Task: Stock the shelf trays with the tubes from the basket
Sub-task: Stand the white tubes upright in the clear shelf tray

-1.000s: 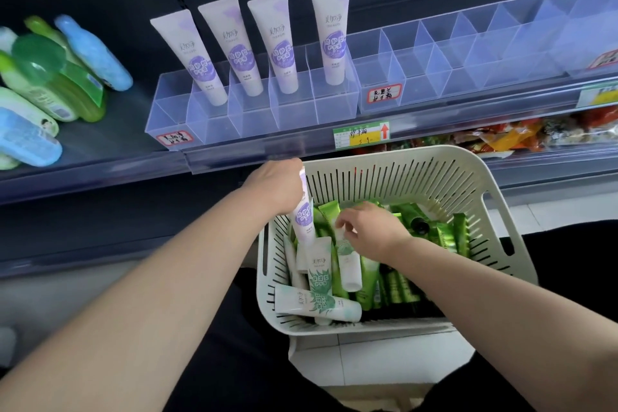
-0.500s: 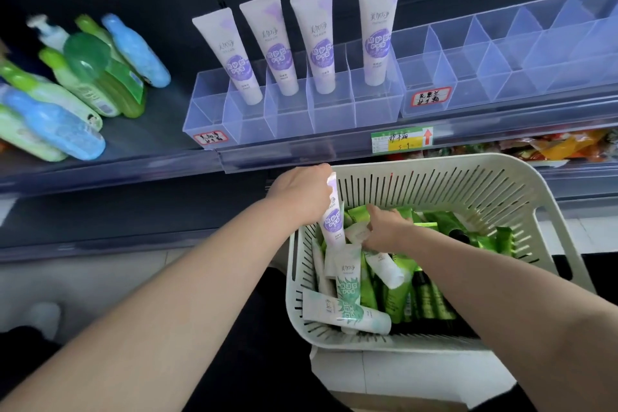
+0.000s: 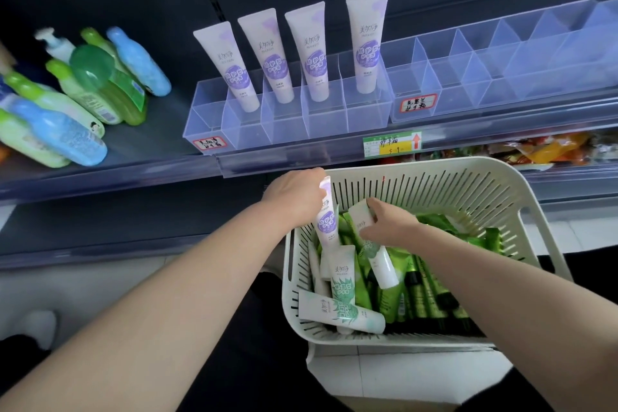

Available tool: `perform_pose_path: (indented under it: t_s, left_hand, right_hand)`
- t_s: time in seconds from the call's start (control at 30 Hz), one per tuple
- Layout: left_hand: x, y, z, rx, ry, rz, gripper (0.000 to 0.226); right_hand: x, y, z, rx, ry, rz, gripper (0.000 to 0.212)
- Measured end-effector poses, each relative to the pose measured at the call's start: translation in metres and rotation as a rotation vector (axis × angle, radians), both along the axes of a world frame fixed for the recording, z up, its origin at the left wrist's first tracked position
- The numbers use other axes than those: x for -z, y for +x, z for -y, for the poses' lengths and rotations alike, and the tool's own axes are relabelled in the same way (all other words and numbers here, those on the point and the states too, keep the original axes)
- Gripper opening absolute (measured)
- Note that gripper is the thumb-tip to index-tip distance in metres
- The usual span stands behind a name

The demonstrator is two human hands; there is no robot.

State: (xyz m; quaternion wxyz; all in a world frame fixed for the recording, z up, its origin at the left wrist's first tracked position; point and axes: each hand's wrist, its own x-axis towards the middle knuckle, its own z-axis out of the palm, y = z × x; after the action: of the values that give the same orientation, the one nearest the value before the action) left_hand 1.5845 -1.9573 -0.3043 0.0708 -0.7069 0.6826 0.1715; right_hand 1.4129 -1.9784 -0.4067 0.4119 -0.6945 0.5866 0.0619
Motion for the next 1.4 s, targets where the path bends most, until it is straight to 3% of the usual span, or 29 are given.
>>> perform_pose_path:
  t_s: [0.33, 0.5, 0.73, 0.93, 1.23, 1.4]
  left_hand:
    - [-0.034, -0.003, -0.019, -0.025, -0.156, -0.137, 0.016]
    - [-0.085, 0.027, -0.029, -0.121, -0.366, -0.128, 0.010]
    - [-0.161, 0.098, -0.018, -0.382, -0.608, -0.154, 0.011]
    - [-0.180, 0.144, 0.012, -0.467, -0.759, -0.053, 0.012]
    - [-0.153, 0.157, 0.074, -0.368, -0.632, 0.059, 0.024]
    - [-0.135, 0.166, 0.100, -0.343, -0.526, 0.017, 0.032]
  right_hand:
    - [-0.082, -0.002, -0.016, -0.014, -0.339, 0.105, 0.034]
    - [-0.152, 0.019, -0.013, 0.017, -0.628, 0.226, 0.019]
    - [-0.225, 0.070, -0.002, 0.076, -0.871, 0.390, 0.015]
    - [-0.246, 0.117, 0.021, 0.030, -0.959, 0.338, 0.016]
    - [-0.232, 0.150, 0.057, 0.014, -0.994, 0.336, 0.015]
    - [-0.226, 0.155, 0.070, -0.015, -1.007, 0.328, 0.015]
